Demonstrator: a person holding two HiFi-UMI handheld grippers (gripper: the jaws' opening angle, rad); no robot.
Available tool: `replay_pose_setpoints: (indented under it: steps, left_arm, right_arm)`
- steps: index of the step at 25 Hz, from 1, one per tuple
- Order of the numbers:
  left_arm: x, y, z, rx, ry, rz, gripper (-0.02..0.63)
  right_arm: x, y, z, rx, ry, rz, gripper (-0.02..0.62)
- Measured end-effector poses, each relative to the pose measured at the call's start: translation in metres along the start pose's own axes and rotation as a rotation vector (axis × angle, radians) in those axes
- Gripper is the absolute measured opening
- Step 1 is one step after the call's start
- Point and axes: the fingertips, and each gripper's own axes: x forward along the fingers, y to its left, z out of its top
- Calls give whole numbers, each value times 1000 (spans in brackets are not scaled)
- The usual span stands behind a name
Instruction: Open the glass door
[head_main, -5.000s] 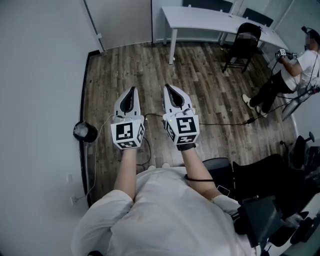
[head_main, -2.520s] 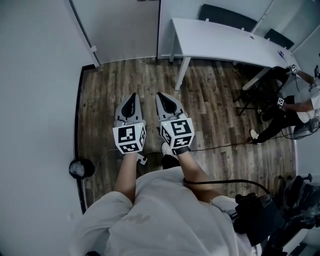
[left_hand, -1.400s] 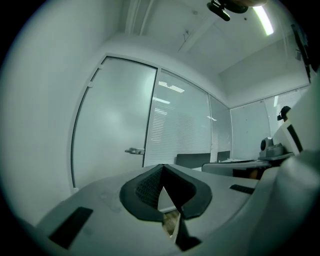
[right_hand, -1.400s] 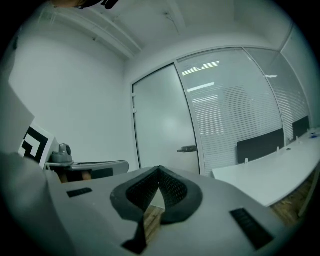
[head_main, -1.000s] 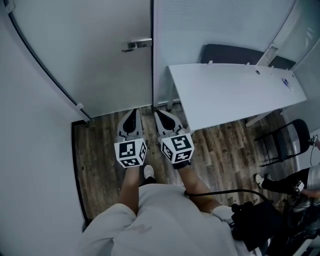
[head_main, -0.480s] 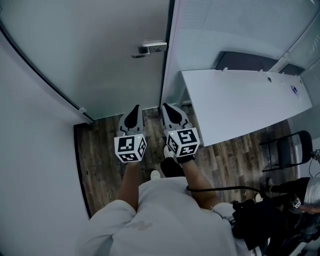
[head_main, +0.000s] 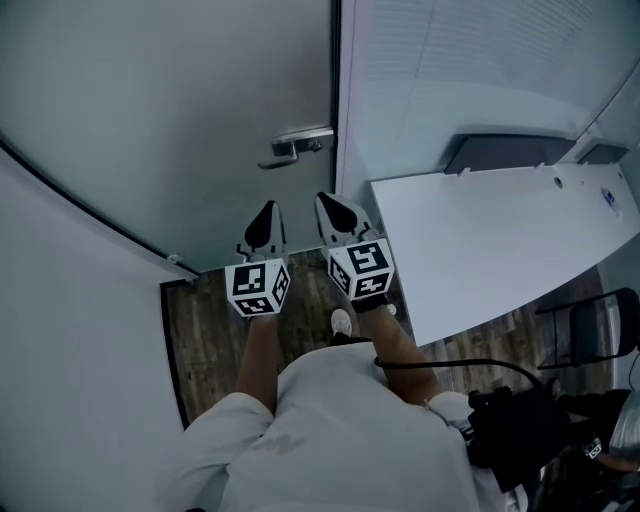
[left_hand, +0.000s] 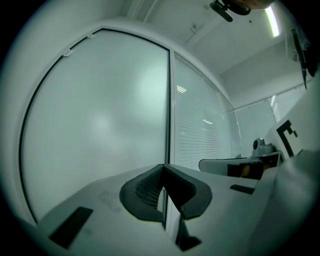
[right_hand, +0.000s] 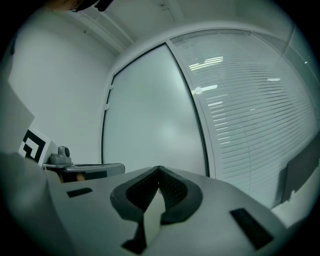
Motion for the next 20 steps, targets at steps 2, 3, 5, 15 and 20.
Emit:
replay_pose_setpoints:
  steps: [2, 3, 5, 15, 20]
  left_arm:
    - [27, 8, 2, 12, 4, 9, 2]
    - [39, 12, -1, 14, 12, 14, 2]
    - [61, 20, -9, 11, 34, 24, 2]
    - [112, 48, -44, 12, 167, 23, 2]
    - [131, 64, -48, 51, 207, -30, 3]
  right_arm:
    - [21, -15, 6, 2, -11, 11, 0]
    - [30, -22, 5, 6, -10, 15, 0]
    - [46, -36, -2, 12, 3, 22, 0]
    - [84, -77, -18, 66, 50, -8, 0]
    - [97, -83, -21, 75, 62, -48, 0]
